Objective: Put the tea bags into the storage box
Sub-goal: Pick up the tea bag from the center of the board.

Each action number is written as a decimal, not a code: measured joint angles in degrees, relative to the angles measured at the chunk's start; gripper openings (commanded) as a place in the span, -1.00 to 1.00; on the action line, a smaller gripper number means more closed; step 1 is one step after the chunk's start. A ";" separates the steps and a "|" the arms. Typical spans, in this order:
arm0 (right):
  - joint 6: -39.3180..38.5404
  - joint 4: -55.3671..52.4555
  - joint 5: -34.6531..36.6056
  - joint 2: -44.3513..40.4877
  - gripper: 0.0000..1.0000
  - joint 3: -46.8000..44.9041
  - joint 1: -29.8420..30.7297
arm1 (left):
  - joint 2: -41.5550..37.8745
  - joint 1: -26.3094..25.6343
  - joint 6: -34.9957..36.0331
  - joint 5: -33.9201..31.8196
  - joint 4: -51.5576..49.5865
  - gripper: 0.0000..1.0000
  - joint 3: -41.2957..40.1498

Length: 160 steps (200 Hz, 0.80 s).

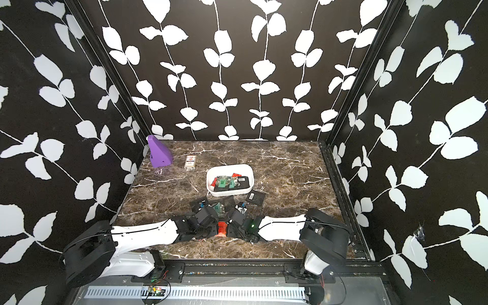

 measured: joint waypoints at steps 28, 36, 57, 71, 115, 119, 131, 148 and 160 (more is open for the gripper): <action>-0.02 1.86 -0.37 1.79 -0.05 1.05 0.00 | 0.00 0.00 -0.15 -0.02 0.44 -1.00 -0.24; 0.00 2.58 -0.50 2.23 -0.06 1.16 -0.02 | 0.00 0.00 -0.22 -0.02 0.70 -1.00 -0.37; 0.07 4.28 -1.05 3.43 -0.08 1.77 -0.02 | 0.00 0.00 -0.44 -0.02 1.29 -1.00 -0.57; 0.07 5.25 -1.55 4.24 -0.12 2.23 0.00 | 0.00 0.00 -0.55 -0.02 1.60 -1.00 -0.72; 0.11 7.08 -2.03 5.84 -0.36 2.84 -0.02 | 0.00 0.00 -0.79 -0.02 1.97 -1.00 -0.87; 0.11 7.10 -2.05 5.84 -0.39 2.84 -0.02 | 0.00 0.00 -0.81 -0.02 1.97 -1.00 -0.87; 0.15 7.06 -2.03 5.99 -0.50 2.84 -0.02 | 0.00 0.00 -0.85 -0.02 1.97 -1.00 -0.87; 0.11 6.67 -2.01 6.03 -0.66 2.84 -0.02 | -0.02 0.00 -0.85 -0.02 1.97 -1.00 -0.87; 0.07 6.40 -2.01 6.03 -0.80 2.84 -0.02 | -0.02 0.00 -0.83 -0.02 1.99 -1.00 -0.87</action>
